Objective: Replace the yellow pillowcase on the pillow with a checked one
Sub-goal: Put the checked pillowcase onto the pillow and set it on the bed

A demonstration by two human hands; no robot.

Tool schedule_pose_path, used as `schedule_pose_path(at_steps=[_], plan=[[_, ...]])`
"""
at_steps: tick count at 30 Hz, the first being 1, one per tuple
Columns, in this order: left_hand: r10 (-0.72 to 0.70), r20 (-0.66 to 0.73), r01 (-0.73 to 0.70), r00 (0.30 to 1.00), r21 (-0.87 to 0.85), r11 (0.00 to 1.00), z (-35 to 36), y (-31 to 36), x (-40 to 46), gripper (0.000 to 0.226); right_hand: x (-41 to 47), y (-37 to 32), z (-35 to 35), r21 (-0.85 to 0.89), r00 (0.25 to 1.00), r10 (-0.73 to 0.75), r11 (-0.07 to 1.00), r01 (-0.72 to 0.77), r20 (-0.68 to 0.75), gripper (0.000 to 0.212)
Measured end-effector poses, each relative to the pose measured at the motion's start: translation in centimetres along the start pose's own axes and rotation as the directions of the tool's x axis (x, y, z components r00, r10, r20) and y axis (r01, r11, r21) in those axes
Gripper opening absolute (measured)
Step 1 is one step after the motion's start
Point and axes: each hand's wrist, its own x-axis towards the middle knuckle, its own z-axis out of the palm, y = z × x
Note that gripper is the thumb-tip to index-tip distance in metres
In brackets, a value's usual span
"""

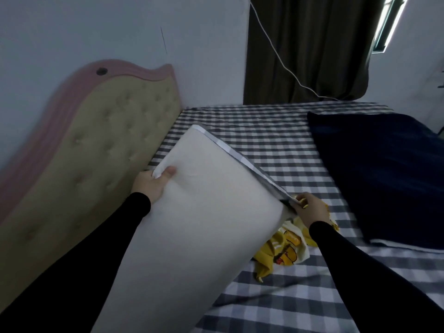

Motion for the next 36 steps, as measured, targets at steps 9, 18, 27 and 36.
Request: schedule_pose_path(at_steps=[9, 18, 27, 36], plan=[[-0.03, 0.029, 0.029, 0.999, 0.052, 0.998, 2.1, -0.6, 0.6, 0.051, 0.3, -0.4, 1.0, 0.369, 0.999, 0.017, 0.93, -0.003, -0.033, 0.009], [-0.072, 0.057, 0.066, 0.996, 0.1, 0.993, 3.0, -0.2, 1.0, 0.08, 2.4, 1.3, 1.0, -0.124, 0.975, -0.213, 0.968, 0.218, 0.057, 0.03], [-0.031, 0.008, 0.029, 0.999, 0.143, 0.989, 1.6, -0.1, 1.7, 0.047, 3.6, 4.0, 1.5, 0.105, 0.996, 0.069, 0.992, -0.075, 0.063, 0.049], [-0.069, 0.039, 0.063, 0.997, 0.136, 0.989, 6.5, 0.2, 1.8, 0.048, 2.2, 5.3, 4.8, 0.177, 0.966, 0.126, 0.97, -0.168, 0.225, 0.037]])
